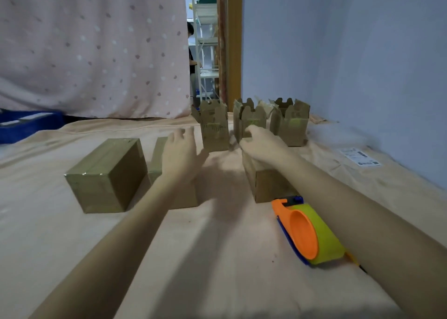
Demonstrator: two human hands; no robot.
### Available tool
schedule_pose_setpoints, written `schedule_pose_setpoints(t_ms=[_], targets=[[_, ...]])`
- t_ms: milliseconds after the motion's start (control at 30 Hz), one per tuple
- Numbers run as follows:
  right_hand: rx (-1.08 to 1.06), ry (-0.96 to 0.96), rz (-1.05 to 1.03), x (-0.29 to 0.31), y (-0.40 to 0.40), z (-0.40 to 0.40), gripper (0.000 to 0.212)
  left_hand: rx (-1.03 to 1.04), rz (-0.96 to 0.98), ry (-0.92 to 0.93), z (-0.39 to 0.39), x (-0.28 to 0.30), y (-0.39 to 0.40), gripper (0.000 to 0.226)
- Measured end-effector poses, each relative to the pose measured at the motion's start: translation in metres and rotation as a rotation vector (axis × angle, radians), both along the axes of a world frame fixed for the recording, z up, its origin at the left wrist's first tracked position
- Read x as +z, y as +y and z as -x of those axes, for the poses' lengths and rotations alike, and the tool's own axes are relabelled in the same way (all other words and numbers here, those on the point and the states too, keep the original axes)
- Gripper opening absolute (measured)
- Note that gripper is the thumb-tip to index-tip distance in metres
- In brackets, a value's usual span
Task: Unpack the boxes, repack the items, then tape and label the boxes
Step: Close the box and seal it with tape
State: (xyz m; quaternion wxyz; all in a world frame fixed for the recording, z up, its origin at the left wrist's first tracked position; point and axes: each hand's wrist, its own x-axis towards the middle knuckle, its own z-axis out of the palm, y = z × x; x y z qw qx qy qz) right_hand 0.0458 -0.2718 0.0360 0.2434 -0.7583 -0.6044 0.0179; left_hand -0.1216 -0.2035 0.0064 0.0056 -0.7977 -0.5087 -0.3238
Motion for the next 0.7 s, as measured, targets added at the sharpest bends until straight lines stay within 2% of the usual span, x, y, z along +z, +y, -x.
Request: schedule_pose_setpoints(t_ms=[167, 300, 367, 433, 533, 633, 700], targets=[[0.16, 0.084, 0.039, -0.002, 0.023, 0.074, 0.03, 0.045, 0.103, -0.283, 0.066, -0.011, 0.011, 0.062], [0.171, 0.106, 0.081, -0.013, 0.046, 0.115, 0.037, -0.055, 0.359, -0.467, 0.091, -0.034, 0.014, 0.058], [0.134, -0.017, 0.066, -0.017, 0.054, 0.128, 0.042, -0.144, 0.459, -0.543, 0.095, -0.044, 0.009, 0.053], [0.084, -0.225, 0.073, -0.019, 0.062, 0.138, 0.048, -0.23, 0.497, -0.579, 0.099, -0.055, 0.007, 0.037], [0.026, -0.372, 0.153, -0.018, 0.072, 0.148, 0.059, -0.287, 0.499, -0.58, 0.102, -0.073, 0.01, 0.052], [-0.046, -0.383, 0.198, -0.019, 0.078, 0.157, 0.079, -0.258, 0.448, -0.544, 0.094, -0.089, 0.012, 0.091], [-0.078, -0.383, 0.217, -0.021, 0.08, 0.162, 0.089, -0.231, 0.389, -0.599, 0.086, -0.095, 0.01, 0.098]])
